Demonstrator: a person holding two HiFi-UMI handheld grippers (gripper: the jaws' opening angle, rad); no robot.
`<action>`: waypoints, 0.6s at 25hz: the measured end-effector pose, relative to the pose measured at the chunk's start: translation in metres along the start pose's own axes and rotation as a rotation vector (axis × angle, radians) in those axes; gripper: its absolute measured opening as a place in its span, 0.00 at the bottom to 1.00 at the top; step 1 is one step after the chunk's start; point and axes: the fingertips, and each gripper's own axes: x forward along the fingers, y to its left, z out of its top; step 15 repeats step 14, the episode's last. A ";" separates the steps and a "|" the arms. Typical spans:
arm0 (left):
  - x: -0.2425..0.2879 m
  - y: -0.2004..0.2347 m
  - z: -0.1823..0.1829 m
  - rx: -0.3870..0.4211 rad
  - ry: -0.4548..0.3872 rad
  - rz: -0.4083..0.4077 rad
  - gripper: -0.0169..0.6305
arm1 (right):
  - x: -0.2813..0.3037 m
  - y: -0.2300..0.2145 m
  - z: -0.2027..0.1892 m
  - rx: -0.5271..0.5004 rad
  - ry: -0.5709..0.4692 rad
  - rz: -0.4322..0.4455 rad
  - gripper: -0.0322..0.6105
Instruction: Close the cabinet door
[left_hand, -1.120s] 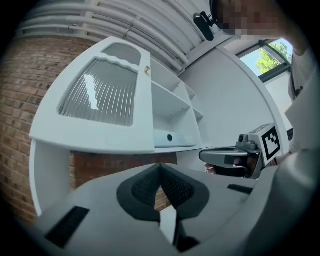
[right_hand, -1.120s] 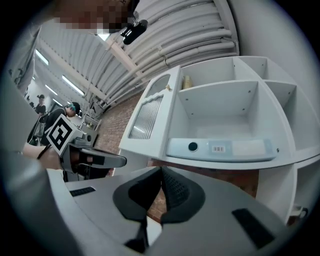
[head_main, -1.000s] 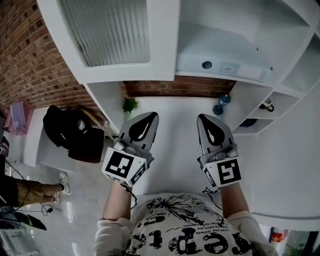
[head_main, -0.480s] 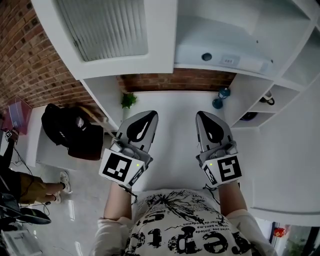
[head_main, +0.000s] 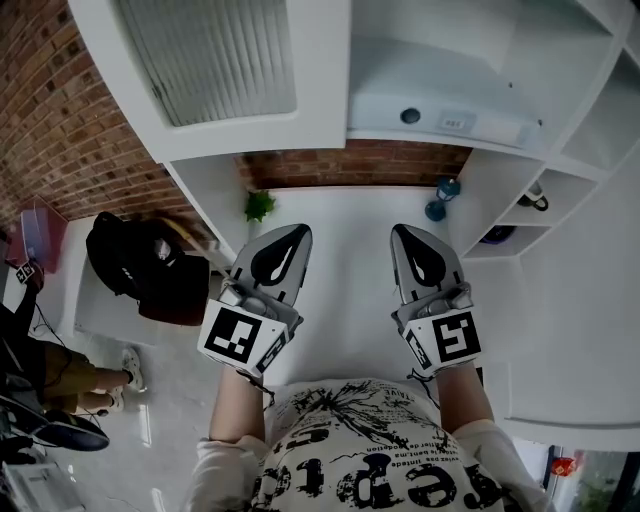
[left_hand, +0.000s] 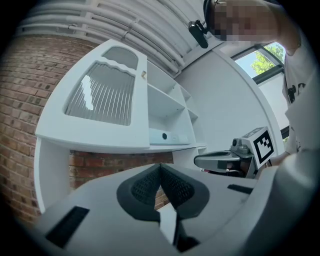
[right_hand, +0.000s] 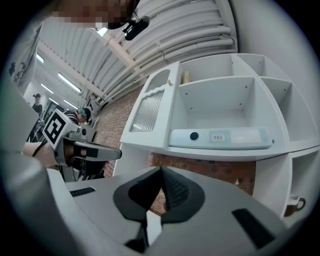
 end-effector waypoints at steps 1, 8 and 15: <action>0.000 0.000 0.000 0.002 0.000 0.001 0.05 | 0.000 -0.001 0.000 0.000 0.000 -0.002 0.07; 0.004 -0.005 0.001 0.016 0.005 -0.004 0.05 | 0.003 -0.005 0.002 0.015 -0.015 -0.008 0.07; 0.006 -0.004 0.000 0.018 0.013 0.005 0.05 | 0.003 -0.007 0.000 0.011 -0.013 0.001 0.07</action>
